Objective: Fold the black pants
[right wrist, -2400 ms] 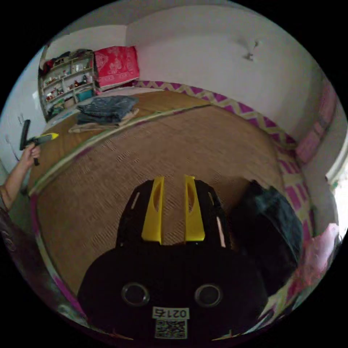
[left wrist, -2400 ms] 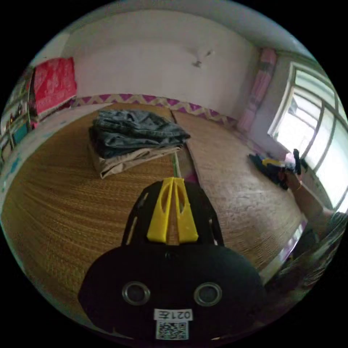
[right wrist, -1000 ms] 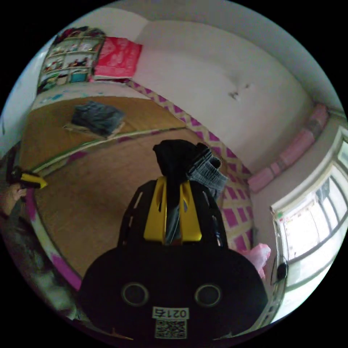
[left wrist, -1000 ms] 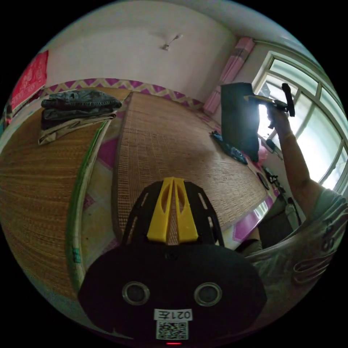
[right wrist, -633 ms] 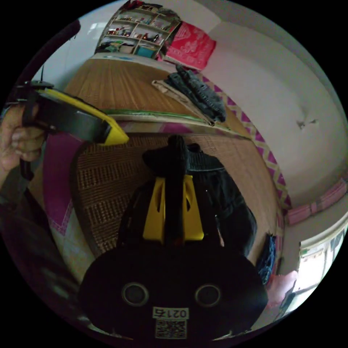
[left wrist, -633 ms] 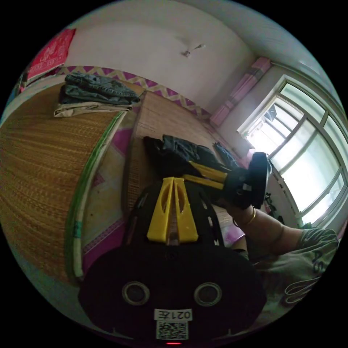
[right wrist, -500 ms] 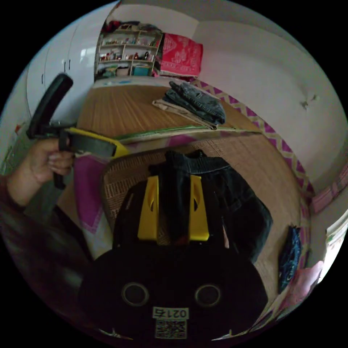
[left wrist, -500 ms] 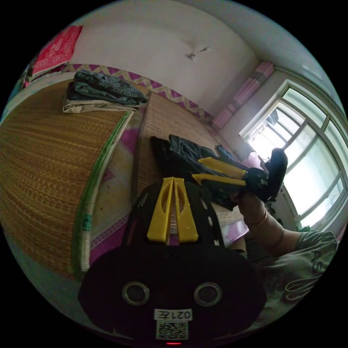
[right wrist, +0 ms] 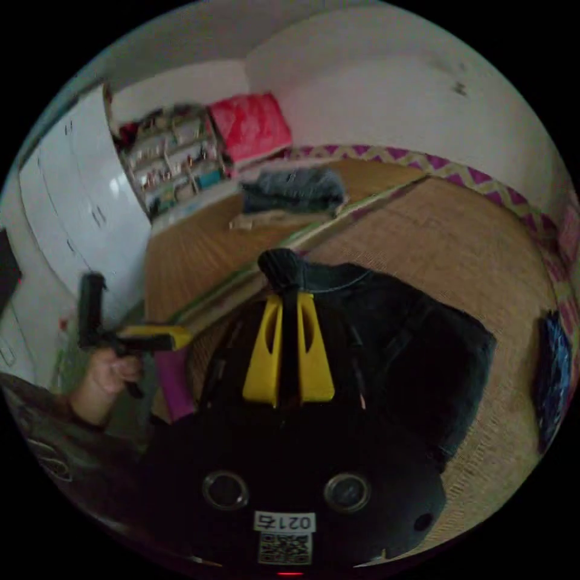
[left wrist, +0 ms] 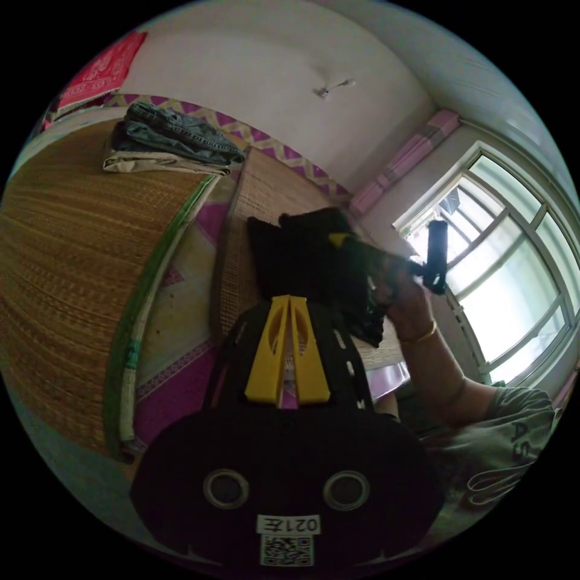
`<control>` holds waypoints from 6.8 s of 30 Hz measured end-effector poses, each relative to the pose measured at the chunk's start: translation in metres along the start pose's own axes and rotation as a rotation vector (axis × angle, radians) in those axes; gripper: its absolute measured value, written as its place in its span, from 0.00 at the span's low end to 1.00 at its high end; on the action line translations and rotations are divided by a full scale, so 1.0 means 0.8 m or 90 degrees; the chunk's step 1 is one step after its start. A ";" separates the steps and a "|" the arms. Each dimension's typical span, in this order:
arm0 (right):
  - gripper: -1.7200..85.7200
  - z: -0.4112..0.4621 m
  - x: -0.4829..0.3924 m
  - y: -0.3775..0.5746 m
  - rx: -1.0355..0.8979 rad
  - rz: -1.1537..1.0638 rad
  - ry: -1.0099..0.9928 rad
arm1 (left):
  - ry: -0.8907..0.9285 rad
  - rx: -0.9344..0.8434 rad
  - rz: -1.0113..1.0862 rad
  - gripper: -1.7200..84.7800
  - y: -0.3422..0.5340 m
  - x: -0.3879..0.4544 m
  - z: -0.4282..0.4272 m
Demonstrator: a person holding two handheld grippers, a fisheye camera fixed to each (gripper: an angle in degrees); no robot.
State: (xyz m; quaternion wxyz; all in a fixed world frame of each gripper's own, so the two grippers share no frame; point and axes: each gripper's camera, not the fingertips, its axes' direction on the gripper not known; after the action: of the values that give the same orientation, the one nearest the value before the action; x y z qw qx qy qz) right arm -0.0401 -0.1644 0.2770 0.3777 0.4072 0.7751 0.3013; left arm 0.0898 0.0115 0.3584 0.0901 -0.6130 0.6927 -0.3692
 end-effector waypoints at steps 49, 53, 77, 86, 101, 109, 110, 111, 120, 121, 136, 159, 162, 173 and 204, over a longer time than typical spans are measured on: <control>0.12 -0.180 0.311 0.240 -0.149 0.155 0.289 | -0.008 -0.139 0.297 0.01 -0.109 0.497 0.513; 0.12 -0.180 0.315 0.244 -0.142 0.178 0.276 | -0.030 -0.201 0.393 0.01 -0.097 0.518 0.530; 0.12 -0.180 0.308 0.252 -0.140 0.179 0.281 | -0.009 -0.315 0.437 0.11 -0.145 0.395 0.481; 0.12 -0.184 0.308 0.251 -0.140 0.179 0.281 | 0.096 -0.275 0.330 0.01 -0.192 0.271 0.401; 0.12 -0.195 0.313 0.242 -0.133 0.195 0.263 | -0.175 0.156 0.105 0.01 -0.322 -0.117 -0.152; 0.12 -0.198 0.309 0.233 -0.136 0.192 0.270 | -0.312 0.056 -0.113 0.01 -0.271 -0.382 -0.238; 0.12 -0.198 0.308 0.232 -0.136 0.191 0.272 | -0.318 0.052 -0.100 0.01 -0.266 -0.396 -0.240; 0.12 -0.199 0.307 0.230 -0.136 0.191 0.272 | -0.314 0.056 -0.100 0.01 -0.262 -0.408 -0.247; 0.12 -0.246 0.300 0.190 -0.053 0.069 0.260 | -0.314 0.155 0.061 0.10 -0.277 -0.373 -0.316; 0.12 -0.247 0.302 0.184 -0.050 0.047 0.264 | -0.310 0.142 0.093 0.11 -0.281 -0.365 -0.308; 0.03 -0.191 0.402 0.058 -0.363 -0.210 0.190 | -0.259 -0.236 0.491 0.17 -0.347 -0.299 -0.127; 0.01 -0.447 0.267 0.145 -0.112 -0.275 0.128 | -0.099 -0.039 0.562 0.01 -0.235 -0.299 -0.363; 0.01 -0.501 0.209 0.211 -0.085 -0.290 0.117 | -0.080 0.012 0.578 0.01 -0.159 -0.288 -0.441; 0.01 -0.450 0.171 0.432 -0.223 -0.133 0.075 | -0.016 -0.020 0.323 0.01 0.062 -0.399 -0.473; 0.10 -0.506 0.207 0.394 -0.027 -0.012 0.042 | -0.251 0.066 0.073 0.01 -0.059 -0.562 -0.654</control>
State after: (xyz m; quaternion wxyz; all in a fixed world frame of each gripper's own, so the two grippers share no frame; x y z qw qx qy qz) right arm -0.3129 0.0667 0.6807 0.3633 0.3817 0.7844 0.3273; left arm -0.0708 0.6342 0.6129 0.2761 -0.6275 0.6755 -0.2717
